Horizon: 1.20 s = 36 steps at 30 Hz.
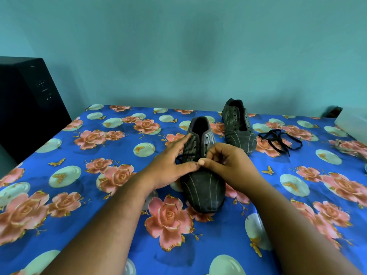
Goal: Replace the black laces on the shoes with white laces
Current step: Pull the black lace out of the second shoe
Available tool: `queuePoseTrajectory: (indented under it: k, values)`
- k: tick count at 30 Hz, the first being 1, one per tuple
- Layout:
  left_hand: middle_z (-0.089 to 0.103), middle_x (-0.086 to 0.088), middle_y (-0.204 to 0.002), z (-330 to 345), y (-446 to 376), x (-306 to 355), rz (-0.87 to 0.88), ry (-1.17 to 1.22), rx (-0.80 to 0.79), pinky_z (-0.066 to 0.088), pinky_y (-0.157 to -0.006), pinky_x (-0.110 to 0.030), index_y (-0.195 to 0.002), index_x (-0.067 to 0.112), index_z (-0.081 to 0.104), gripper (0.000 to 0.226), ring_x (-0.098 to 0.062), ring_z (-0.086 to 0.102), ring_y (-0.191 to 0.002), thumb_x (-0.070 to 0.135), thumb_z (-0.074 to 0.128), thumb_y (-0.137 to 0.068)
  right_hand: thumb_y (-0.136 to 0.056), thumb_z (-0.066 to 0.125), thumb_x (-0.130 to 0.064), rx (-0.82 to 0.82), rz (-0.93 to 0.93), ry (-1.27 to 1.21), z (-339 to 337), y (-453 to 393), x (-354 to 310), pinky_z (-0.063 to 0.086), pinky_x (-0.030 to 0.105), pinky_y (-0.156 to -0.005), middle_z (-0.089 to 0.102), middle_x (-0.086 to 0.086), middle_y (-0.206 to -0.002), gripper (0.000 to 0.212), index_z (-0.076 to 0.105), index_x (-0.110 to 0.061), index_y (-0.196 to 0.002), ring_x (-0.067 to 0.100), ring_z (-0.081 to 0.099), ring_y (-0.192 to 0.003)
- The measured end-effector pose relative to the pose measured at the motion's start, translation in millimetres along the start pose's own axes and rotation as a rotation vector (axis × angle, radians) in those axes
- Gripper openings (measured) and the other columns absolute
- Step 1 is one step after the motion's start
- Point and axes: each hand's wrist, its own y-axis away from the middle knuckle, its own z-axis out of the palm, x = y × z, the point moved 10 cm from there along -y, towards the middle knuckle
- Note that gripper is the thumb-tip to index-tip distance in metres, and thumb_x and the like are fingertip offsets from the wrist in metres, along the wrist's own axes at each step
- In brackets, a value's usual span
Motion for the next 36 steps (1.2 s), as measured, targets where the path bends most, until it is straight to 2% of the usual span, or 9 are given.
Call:
queuePoseTrajectory:
  k: [4, 7, 9, 13, 18, 22, 27, 32, 36]
  values:
    - [0.034, 0.018, -0.158, -1.3, -0.8, -1.3, 0.001, -0.004, 0.017, 0.029, -0.123, -0.041, -0.152, 0.055, 0.026, 0.103, 0.001, 0.035, -0.143, 0.075, 0.07, -0.062, -0.093, 0.072, -0.028, 0.036, -0.141, 0.091, -6.3, -0.3, -14.4, 0.04, 0.016, -0.078, 0.062, -0.005, -0.075, 0.024, 0.066, -0.011, -0.077, 0.003, 0.053, -0.078]
    - [0.034, 0.018, -0.157, -1.1, -1.5, -2.6, -0.016, -0.007, 0.019, 0.027, -0.124, -0.042, -0.148, 0.061, 0.026, 0.099, -0.002, 0.034, -0.145, 0.076, 0.071, -0.061, -0.101, 0.059, -0.023, -0.009, 0.106, -0.497, -7.7, 1.9, 0.0, 0.047, 0.02, -0.079, 0.062, 0.001, -0.082, 0.021, 0.064, -0.01, -0.086, 0.009, 0.057, -0.081]
    - [0.035, 0.017, -0.156, -0.7, -1.5, -2.2, -0.019, 0.017, 0.016, 0.029, -0.123, -0.043, -0.145, 0.064, 0.027, 0.097, -0.005, 0.037, -0.144, 0.075, 0.073, -0.061, -0.103, 0.054, -0.026, 0.114, 0.187, -0.611, -22.3, 3.8, 8.5, 0.045, 0.023, -0.074, 0.062, 0.003, -0.078, 0.027, 0.062, -0.011, -0.082, 0.01, 0.056, -0.074]
    - [0.031, 0.019, -0.159, -0.1, -1.1, -2.8, -0.022, 0.007, 0.005, 0.028, -0.123, -0.045, -0.145, 0.065, 0.024, 0.097, -0.005, 0.032, -0.146, 0.076, 0.071, -0.062, -0.094, 0.064, -0.048, 0.127, 0.105, -0.334, -28.5, 2.3, -0.1, 0.034, 0.019, -0.055, 0.039, 0.003, -0.062, 0.053, 0.046, -0.006, -0.067, 0.011, 0.036, -0.058]
    - [0.029, 0.019, -0.16, 1.4, -1.5, -4.4, -0.025, 0.012, -0.009, 0.027, -0.123, -0.047, -0.145, 0.066, 0.021, 0.098, -0.006, 0.028, -0.149, 0.079, 0.07, -0.062, -0.081, 0.081, -0.046, 0.119, 0.068, 0.098, -21.6, 0.8, 12.2, 0.046, 0.031, -0.056, 0.064, -0.003, -0.063, 0.025, 0.068, -0.025, -0.075, 0.018, 0.058, -0.059]
    - [0.027, 0.02, -0.161, 2.7, -0.6, -2.0, -0.024, 0.017, -0.015, 0.025, -0.124, -0.046, -0.148, 0.063, 0.022, 0.099, -0.005, 0.028, -0.149, 0.076, 0.071, -0.063, -0.09, 0.075, -0.022, 0.182, 0.063, -0.246, -29.4, 1.8, 3.3, 0.049, 0.02, -0.064, 0.069, 0.002, -0.07, 0.012, 0.072, -0.014, -0.081, 0.01, 0.061, -0.065]
    - [0.028, 0.022, -0.16, 3.6, 1.1, 0.2, -0.023, 0.041, -0.027, 0.026, -0.124, -0.047, -0.147, 0.064, 0.023, 0.097, -0.004, 0.029, -0.147, 0.074, 0.072, -0.064, -0.1, 0.062, -0.02, 0.502, 0.196, -0.581, -58.1, 8.7, 27.6, 0.04, 0.028, -0.061, 0.047, 0.008, -0.069, 0.026, 0.055, -0.013, -0.076, 0.016, 0.042, -0.063]
    - [0.027, 0.022, -0.161, 2.4, 1.1, -0.9, -0.022, 0.026, -0.021, 0.023, -0.124, -0.048, -0.148, 0.065, 0.021, 0.097, -0.005, 0.025, -0.15, 0.075, 0.071, -0.065, -0.093, 0.066, -0.032, 0.438, 0.101, 0.074, -51.8, 4.0, 25.4, 0.045, 0.033, -0.076, 0.057, -0.007, -0.093, 0.014, 0.056, -0.022, -0.097, 0.011, 0.054, -0.085]
    - [0.03, 0.02, -0.16, 1.8, 1.3, -0.9, -0.026, 0.017, -0.007, 0.026, -0.123, -0.047, -0.147, 0.065, 0.022, 0.098, -0.006, 0.028, -0.149, 0.076, 0.07, -0.063, -0.087, 0.055, -0.064, 0.204, -0.107, 0.39, -15.8, 1.2, -1.2, 0.04, 0.039, -0.088, 0.058, -0.018, -0.102, 0.036, 0.065, -0.036, -0.108, 0.014, 0.051, -0.106]
